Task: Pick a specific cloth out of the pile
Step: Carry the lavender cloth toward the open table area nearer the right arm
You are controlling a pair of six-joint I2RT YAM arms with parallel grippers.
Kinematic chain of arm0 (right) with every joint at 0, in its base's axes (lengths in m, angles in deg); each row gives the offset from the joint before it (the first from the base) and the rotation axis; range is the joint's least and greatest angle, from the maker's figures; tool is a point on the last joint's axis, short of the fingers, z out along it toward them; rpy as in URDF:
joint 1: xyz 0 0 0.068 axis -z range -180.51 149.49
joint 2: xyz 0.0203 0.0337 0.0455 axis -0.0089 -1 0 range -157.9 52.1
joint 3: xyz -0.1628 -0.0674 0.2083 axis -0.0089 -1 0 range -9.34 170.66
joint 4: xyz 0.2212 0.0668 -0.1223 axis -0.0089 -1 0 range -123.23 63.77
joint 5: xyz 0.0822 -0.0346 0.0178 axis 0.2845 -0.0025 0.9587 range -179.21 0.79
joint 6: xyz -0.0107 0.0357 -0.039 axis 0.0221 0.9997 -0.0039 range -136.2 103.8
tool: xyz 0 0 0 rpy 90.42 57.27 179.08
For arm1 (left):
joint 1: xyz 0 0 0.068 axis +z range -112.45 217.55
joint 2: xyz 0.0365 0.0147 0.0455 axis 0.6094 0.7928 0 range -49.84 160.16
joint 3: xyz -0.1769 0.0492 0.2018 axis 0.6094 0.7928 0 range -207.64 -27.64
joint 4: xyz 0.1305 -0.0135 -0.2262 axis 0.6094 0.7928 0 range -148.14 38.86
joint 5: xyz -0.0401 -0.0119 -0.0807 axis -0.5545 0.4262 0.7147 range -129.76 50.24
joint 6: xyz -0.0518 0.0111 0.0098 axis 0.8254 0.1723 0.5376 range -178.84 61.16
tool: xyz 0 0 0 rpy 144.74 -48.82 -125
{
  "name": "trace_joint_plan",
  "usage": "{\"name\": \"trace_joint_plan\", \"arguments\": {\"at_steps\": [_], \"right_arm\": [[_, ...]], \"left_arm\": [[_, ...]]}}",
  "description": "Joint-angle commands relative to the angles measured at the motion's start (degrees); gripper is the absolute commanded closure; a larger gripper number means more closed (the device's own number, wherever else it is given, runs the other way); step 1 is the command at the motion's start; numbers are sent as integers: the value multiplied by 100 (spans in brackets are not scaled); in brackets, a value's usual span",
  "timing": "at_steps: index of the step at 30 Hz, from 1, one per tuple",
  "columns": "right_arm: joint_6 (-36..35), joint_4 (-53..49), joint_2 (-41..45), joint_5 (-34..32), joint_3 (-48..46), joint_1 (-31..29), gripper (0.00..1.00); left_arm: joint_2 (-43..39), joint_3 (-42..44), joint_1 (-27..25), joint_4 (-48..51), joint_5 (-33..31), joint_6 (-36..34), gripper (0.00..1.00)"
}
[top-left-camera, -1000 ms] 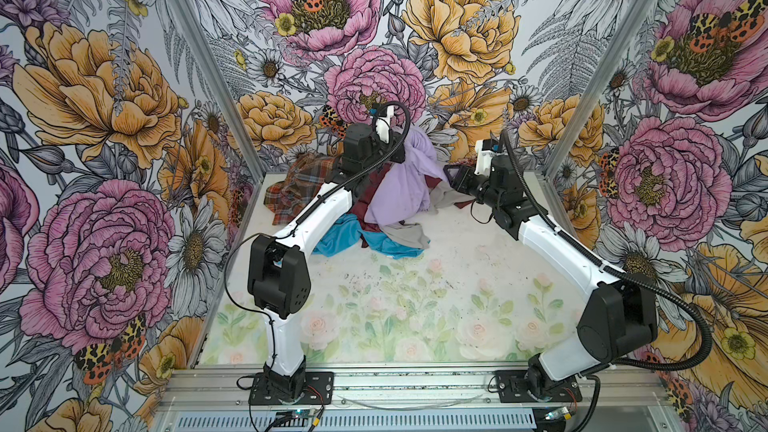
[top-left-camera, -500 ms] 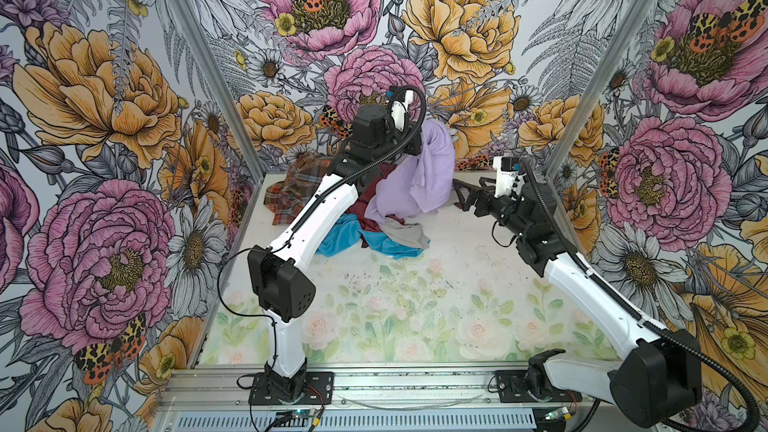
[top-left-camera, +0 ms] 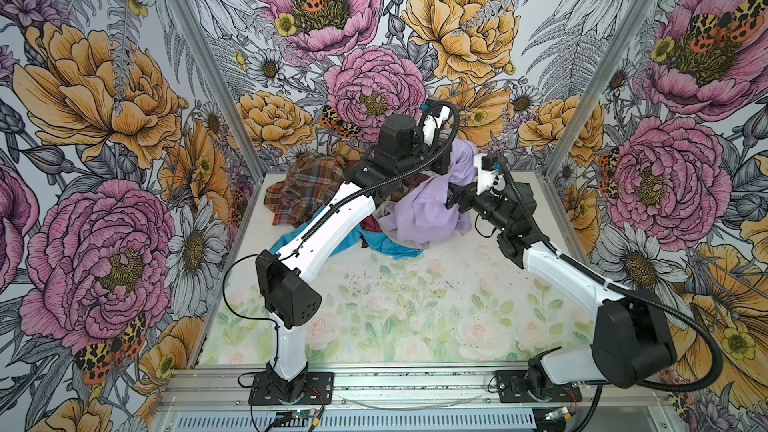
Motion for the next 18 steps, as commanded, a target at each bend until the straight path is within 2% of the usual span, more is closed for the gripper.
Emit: {"name": "trace_joint_plan", "arguments": {"at_steps": [1,2,4,5,6,9,12,14,15,18], "right_arm": [[407,591,-570,461,443,-177,7],[571,738,-695,453,469,-189,20],[934,1157,-838,382,383,-173,61],[1010,1237,-814,335,326,-180,87],[1052,1230,-758,245,288,-180,100],[1057,846,-409,-52,243,-183,100],[1100,12,99,-433,365,-155,100],[1148,-626,411,-663,532,-128,100],[1160,-999,563,-740,633,-104,100],[1189,-1767,937,-818,866,-8,100]], "left_arm": [[-406,255,18,-188,222,-9,100],[-640,368,33,-192,213,-2,100],[-804,627,120,-257,190,8,100],[-880,744,166,-292,187,25,100],[-967,854,222,-309,186,43,100],[-1221,1225,391,-464,163,90,100],[-1497,1748,525,-706,16,105,100],[-1690,2177,582,-980,-85,176,95],[-1773,2428,602,-1163,-87,231,87],[-1884,2839,583,-1362,-159,219,50]]}}
